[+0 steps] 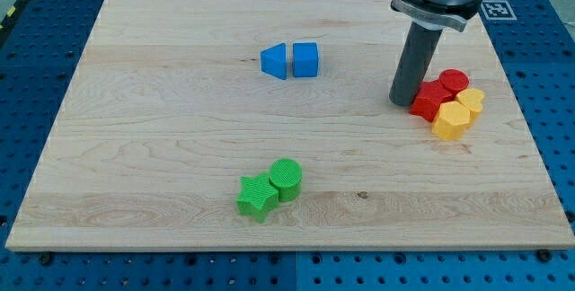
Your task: Place your arm to the bottom left of the green star
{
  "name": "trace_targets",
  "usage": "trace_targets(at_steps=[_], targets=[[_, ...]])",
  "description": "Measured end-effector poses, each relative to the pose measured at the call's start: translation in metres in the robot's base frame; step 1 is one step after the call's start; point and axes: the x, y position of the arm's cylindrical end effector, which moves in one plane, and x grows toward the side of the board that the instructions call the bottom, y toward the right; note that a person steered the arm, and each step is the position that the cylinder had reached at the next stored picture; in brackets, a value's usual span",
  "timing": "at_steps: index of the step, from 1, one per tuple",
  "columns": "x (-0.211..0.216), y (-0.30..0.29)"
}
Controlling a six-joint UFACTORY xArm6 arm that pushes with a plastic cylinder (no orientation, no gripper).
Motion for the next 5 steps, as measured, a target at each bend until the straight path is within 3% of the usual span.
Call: trace_targets(at_steps=[1, 3, 5], targets=[[0.000, -0.031], [0.021, -0.159], [0.030, -0.170]])
